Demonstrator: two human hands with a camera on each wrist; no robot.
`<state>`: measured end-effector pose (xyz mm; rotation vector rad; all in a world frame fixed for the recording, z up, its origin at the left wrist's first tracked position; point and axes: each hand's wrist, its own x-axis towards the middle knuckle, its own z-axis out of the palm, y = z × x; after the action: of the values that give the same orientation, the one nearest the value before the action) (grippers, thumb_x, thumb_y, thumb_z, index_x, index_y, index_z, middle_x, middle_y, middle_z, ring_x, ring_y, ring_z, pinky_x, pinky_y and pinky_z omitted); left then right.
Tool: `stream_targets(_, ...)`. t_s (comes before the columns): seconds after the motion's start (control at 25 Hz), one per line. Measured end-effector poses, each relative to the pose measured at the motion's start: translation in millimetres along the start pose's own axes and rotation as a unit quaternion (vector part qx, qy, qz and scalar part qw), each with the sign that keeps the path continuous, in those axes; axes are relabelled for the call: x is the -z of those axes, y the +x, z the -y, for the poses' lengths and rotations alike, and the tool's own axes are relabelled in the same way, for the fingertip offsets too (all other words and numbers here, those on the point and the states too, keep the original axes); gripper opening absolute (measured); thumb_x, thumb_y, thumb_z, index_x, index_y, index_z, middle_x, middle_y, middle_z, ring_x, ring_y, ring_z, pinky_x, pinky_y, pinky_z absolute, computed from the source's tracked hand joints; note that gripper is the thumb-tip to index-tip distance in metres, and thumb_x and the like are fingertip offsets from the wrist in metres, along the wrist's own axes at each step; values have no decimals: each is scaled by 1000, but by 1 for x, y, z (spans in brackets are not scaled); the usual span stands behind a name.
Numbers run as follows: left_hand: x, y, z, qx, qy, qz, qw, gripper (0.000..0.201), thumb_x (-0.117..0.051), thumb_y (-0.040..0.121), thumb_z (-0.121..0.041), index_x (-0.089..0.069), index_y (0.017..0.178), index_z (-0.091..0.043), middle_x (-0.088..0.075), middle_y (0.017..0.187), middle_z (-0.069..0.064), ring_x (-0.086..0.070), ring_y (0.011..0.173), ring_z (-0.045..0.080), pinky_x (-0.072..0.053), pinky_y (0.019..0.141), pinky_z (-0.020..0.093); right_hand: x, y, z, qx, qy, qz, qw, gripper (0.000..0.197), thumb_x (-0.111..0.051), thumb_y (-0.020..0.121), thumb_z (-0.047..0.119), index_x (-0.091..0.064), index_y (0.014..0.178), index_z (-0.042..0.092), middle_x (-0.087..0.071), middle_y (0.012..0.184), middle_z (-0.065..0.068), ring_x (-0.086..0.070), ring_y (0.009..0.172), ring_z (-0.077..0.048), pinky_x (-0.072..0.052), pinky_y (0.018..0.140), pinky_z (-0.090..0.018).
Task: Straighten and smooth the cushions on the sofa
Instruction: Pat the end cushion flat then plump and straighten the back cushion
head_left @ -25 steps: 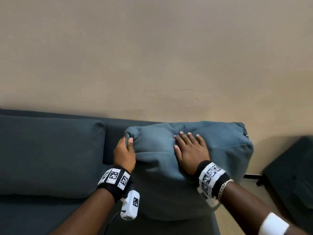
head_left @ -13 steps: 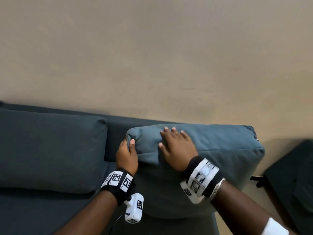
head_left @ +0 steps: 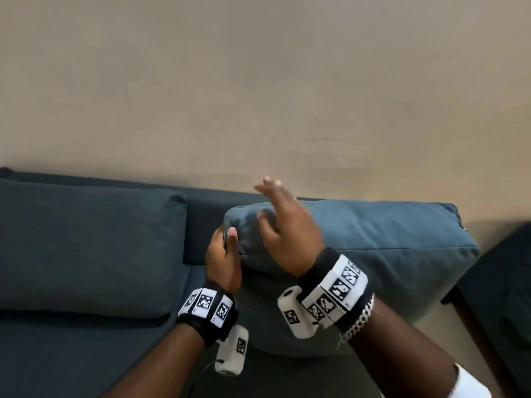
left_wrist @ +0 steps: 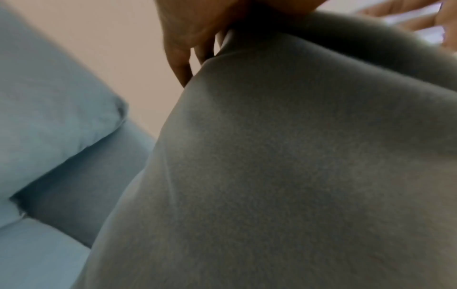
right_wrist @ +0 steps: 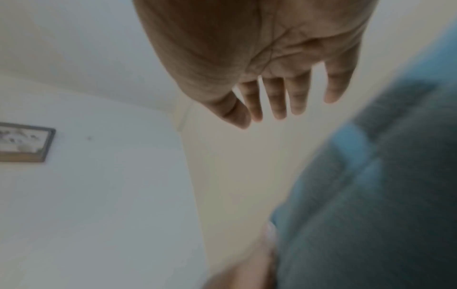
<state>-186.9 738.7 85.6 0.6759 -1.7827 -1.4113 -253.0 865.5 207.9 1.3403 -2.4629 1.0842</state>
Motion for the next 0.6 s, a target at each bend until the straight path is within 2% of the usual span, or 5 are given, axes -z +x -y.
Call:
stream_targets(0.12, -1, 1, -2, 11, -11, 13, 1000, 45, -39, 105, -45, -65, 118, -10, -69, 112, 6, -66, 108, 23, -53, 96, 42, 12, 0, 17, 54, 59, -202, 976, 58, -48, 100, 24, -39, 157, 17, -24, 170, 0, -24, 157, -19, -26, 124, -41)
stream_targets(0.28, -5, 5, 5, -18, 49, 21, 998, 53, -41, 100, -44, -64, 129, -5, -67, 128, 10, -63, 117, 25, -48, 103, 39, -27, -25, -25, 18, -194, 150, 969, 62, -23, 98, 49, -46, 152, 27, -36, 166, 1, -19, 158, -20, -10, 128, -47)
stream_targets(0.4, 1, 10, 7, -31, 63, -3, 998, 49, -40, 102, -45, -65, 119, -7, -69, 112, 11, -65, 104, 27, -50, 91, 36, 31, -18, -46, 29, -31, -64, 997, 35, -58, 97, 35, -66, 129, 24, -53, 152, -1, -32, 153, -22, -25, 125, -47)
stream_targets(0.48, 5, 18, 11, -35, 63, -19, 997, 56, -39, 100, -50, -65, 125, -7, -69, 118, 12, -64, 109, 26, -50, 97, 37, 93, -21, -74, -75, -64, -235, 967, 38, -58, 95, 37, -64, 131, 26, -52, 151, -3, -33, 152, -27, -23, 125, -51)
stream_targets(0.6, 15, 38, 15, -16, 66, -33, 997, 58, -42, 97, -48, -63, 133, -6, -68, 126, 16, -63, 118, 33, -49, 103, 41, 153, -44, -137, -381, -172, -224, 880, 51, -56, 93, 48, -48, 140, 32, -35, 161, -7, -17, 156, -36, -5, 120, -71)
